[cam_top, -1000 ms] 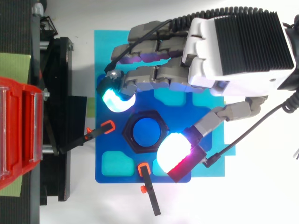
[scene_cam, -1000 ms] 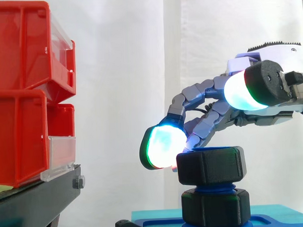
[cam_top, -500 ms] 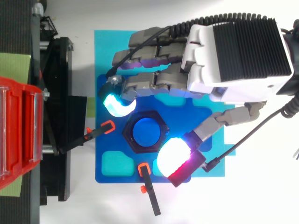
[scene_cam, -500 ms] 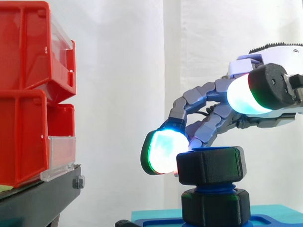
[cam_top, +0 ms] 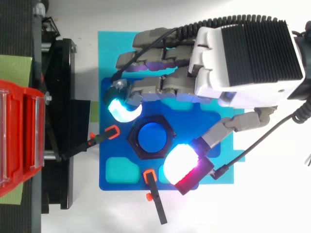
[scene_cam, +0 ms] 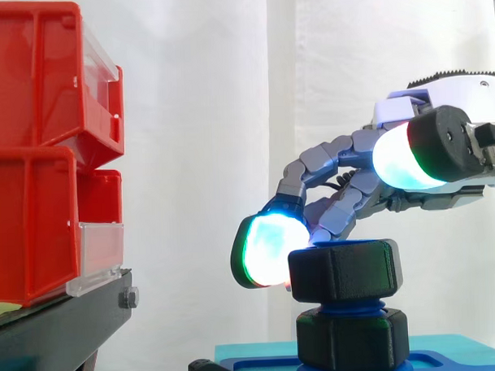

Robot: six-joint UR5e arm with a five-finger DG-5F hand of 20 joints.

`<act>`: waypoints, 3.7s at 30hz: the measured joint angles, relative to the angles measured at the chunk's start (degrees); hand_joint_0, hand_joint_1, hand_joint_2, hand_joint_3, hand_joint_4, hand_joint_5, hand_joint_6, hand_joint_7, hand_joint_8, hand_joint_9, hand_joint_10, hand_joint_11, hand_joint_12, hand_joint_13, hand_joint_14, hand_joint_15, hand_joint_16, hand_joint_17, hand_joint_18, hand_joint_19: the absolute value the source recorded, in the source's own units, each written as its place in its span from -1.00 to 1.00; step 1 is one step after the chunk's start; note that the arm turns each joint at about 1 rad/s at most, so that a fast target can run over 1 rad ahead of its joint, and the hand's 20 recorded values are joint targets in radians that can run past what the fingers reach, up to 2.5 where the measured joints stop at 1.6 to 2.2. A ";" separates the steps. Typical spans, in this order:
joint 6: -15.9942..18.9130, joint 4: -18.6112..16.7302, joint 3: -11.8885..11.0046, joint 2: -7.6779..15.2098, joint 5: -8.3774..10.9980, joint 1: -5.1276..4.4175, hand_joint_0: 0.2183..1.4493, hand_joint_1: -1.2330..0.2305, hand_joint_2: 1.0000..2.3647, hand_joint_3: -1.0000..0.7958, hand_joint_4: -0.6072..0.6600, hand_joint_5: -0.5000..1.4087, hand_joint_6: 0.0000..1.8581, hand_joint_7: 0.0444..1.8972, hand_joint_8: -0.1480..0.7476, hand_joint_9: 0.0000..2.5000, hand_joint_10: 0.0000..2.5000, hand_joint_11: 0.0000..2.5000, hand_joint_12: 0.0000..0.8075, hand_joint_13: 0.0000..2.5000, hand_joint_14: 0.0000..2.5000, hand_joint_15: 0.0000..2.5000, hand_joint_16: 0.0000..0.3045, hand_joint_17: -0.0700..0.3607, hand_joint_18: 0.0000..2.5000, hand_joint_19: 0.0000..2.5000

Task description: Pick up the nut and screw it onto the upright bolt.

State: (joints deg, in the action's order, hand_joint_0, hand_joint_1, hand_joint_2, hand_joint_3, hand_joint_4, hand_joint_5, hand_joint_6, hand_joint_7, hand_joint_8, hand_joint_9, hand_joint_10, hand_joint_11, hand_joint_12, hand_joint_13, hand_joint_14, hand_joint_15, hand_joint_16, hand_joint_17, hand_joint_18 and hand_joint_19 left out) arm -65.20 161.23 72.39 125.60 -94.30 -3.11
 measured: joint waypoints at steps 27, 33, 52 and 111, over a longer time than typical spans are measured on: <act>0.16 0.99 -0.04 -0.02 -0.35 0.20 -0.55 0.20 -1.00 -0.44 0.01 -0.43 -0.46 0.14 -0.24 -0.06 -1.00 -0.96 -0.28 -0.49 -1.00 -0.96 -0.71 -0.21 -0.69 -0.79; 0.16 1.14 -0.05 -0.05 -0.51 0.37 -0.54 0.17 -1.00 -0.44 -0.09 -0.40 -0.46 0.28 -0.28 0.11 -1.00 -0.94 -0.35 -0.35 -1.00 -0.92 -0.73 -0.25 -0.54 -0.75; 0.11 1.37 -0.11 -0.13 -1.00 0.62 -0.56 0.21 -1.00 -0.44 -0.16 -0.35 -0.46 0.40 -0.54 0.59 -0.99 -0.79 -0.58 0.11 -0.99 -0.83 -0.78 -0.32 -0.08 -0.57; 0.48 1.37 -4.48 1.01 -2.88 0.92 -0.66 0.31 -1.00 -0.44 -0.01 -0.70 -0.46 -0.45 -0.32 -0.85 -1.00 -1.00 -0.17 -1.00 -1.00 -1.00 -0.66 -0.13 -1.00 -1.00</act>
State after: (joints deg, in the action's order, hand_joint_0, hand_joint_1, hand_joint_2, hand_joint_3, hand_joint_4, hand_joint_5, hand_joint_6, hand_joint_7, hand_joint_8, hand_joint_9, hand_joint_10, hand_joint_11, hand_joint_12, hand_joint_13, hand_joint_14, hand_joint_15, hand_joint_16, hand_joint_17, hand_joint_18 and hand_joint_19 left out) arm -64.72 162.60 67.90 126.61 -97.18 -2.19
